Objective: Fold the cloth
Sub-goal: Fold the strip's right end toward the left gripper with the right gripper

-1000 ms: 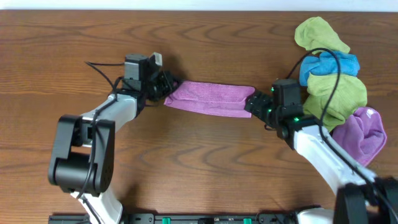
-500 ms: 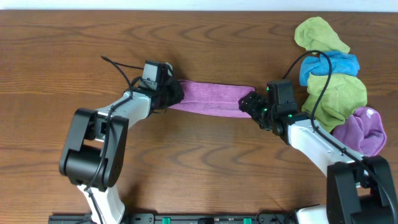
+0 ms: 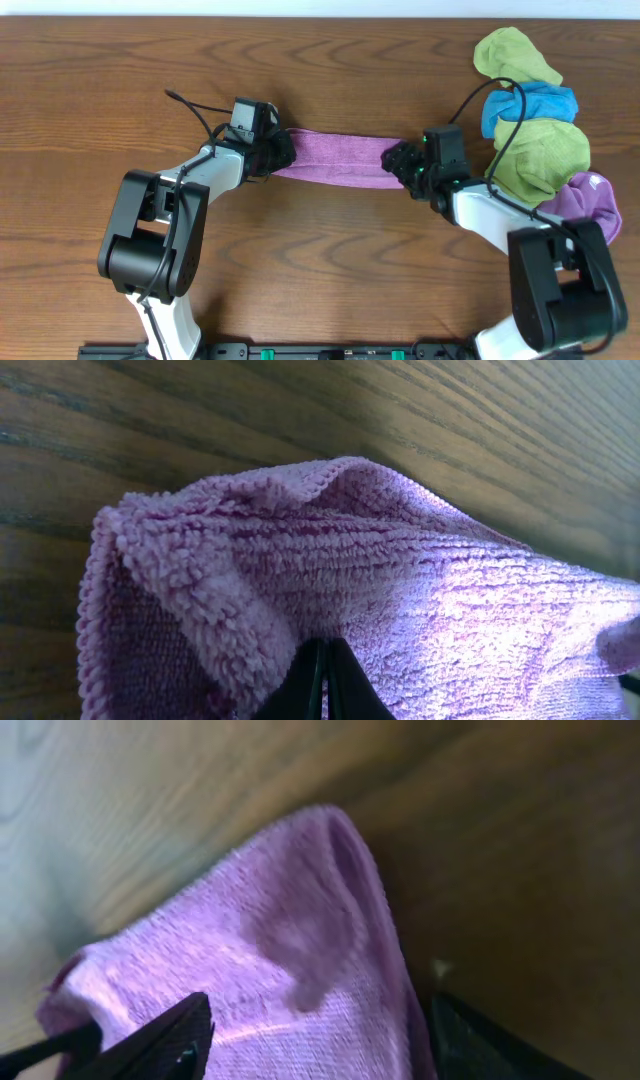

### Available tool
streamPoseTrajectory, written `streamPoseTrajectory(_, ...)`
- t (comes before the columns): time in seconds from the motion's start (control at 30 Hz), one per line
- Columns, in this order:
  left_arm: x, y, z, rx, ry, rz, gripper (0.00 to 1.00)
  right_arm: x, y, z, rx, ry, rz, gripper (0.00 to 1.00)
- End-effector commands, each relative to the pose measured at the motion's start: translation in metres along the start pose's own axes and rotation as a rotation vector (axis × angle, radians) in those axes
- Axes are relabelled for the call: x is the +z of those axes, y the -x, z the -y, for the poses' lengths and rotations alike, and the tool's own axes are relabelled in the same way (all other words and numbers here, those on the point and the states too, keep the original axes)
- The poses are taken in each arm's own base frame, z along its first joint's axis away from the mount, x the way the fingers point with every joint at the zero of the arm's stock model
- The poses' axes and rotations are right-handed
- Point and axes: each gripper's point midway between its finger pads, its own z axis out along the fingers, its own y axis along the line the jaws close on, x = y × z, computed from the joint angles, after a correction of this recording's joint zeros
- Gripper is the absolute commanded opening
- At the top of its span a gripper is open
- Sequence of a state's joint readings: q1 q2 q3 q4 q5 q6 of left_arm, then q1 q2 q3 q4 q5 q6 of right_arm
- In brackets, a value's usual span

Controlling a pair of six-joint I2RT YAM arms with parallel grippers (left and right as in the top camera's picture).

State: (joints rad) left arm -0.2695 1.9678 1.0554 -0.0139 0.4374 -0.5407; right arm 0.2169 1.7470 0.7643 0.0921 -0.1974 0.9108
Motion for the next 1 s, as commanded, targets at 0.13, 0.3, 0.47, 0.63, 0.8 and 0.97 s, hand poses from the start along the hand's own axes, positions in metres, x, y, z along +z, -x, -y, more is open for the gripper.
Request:
streamPoseTrajectory(0.13,0.006,-0.004,-0.013,0.009,0.049,-0.018,0.06,0.029,-0.015,0.033,0.049,-0.070,-0.046,0.44)
streamPoseTrajectory(0.3,0.006,-0.005,-0.013,0.007,0.051,-0.021,0.06,0.028,-0.006,0.022,-0.035,-0.026,-0.014,0.01)
streamPoseTrajectory(0.47,0.006,-0.005,-0.014,0.006,0.052,-0.022,0.06,0.000,0.008,-0.012,-0.157,0.051,0.047,0.01)
streamPoseTrajectory(0.63,0.006,-0.005,-0.014,0.006,0.052,-0.022,0.06,-0.030,0.007,-0.053,-0.219,0.144,0.086,0.01)
streamPoseTrajectory(0.8,0.006,-0.005,-0.013,0.007,0.052,-0.021,0.06,-0.034,-0.009,-0.083,-0.276,0.197,0.077,0.01)
streamPoseTrajectory(0.97,0.006,-0.005,-0.013,0.007,0.051,-0.021,0.06,-0.037,-0.018,-0.117,-0.353,0.232,0.107,0.02)
